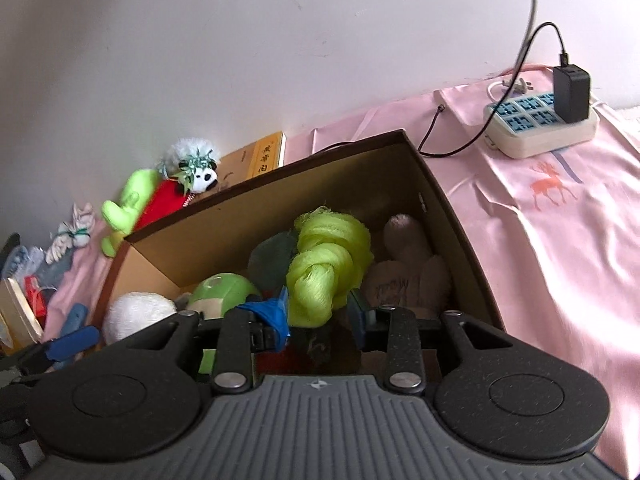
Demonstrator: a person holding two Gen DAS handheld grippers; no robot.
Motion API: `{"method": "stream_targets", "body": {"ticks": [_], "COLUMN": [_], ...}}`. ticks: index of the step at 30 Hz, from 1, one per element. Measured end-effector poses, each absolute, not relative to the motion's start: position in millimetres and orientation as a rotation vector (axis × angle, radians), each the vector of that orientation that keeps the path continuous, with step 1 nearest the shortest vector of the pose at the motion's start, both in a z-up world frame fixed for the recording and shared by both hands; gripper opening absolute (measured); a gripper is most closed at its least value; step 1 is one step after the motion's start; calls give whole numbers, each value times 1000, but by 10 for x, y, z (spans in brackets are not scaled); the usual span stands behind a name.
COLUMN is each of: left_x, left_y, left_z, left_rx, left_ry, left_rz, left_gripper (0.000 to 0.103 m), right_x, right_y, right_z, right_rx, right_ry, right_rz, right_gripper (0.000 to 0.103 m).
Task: Organize soft objects
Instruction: 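Move both open tools toward the yellow cloth and pale blue sock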
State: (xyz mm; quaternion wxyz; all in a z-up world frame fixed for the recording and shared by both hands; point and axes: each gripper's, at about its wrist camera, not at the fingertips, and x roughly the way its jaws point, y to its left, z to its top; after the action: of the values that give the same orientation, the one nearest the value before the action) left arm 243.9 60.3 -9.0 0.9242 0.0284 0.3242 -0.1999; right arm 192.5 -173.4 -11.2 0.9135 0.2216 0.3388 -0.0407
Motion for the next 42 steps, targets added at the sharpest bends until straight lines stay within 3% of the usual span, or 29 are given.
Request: {"method": "stream_targets", "body": {"ticks": [27,42], "left_x": [1531,1246], "left_y": [773,629], "left_z": [134,38], "left_rx": [82,103], "left_ry": [639,689], "left_rz": [-480,-588], "left_gripper": [87,87], "right_x": [677,75], "right_y": [-1348,-1264], "right_z": [-17,-166], "right_rx": [405,411], "right_ry": [553,574], "right_rz": [-77,-82], "right_gripper": [16,16]}}
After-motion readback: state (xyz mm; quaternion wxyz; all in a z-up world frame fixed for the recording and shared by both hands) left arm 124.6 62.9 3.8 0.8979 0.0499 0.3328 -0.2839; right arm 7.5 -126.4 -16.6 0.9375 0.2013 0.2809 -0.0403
